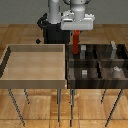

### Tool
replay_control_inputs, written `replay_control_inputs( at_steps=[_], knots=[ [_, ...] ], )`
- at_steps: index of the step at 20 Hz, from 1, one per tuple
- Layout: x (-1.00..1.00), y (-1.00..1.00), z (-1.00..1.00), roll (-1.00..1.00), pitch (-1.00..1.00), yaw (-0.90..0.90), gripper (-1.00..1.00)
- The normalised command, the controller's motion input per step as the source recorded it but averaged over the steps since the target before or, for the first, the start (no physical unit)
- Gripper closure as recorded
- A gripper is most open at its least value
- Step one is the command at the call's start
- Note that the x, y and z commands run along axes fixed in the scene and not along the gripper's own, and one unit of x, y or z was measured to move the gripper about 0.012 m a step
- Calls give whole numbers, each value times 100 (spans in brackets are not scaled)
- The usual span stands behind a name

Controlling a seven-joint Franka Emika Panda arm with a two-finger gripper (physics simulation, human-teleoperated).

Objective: Place the box of cereal into the appropriate compartment.

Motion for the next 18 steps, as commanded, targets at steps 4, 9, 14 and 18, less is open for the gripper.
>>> replay_control_inputs(
  at_steps=[4, 9, 14, 18],
  knots=[
    [0, 100, 0, 0, 0, 0, 100],
    [0, 100, 0, 0, 0, 0, 100],
    [0, 100, 0, 0, 0, 0, 100],
    [0, 100, 0, 0, 0, 0, 100]
  ],
)
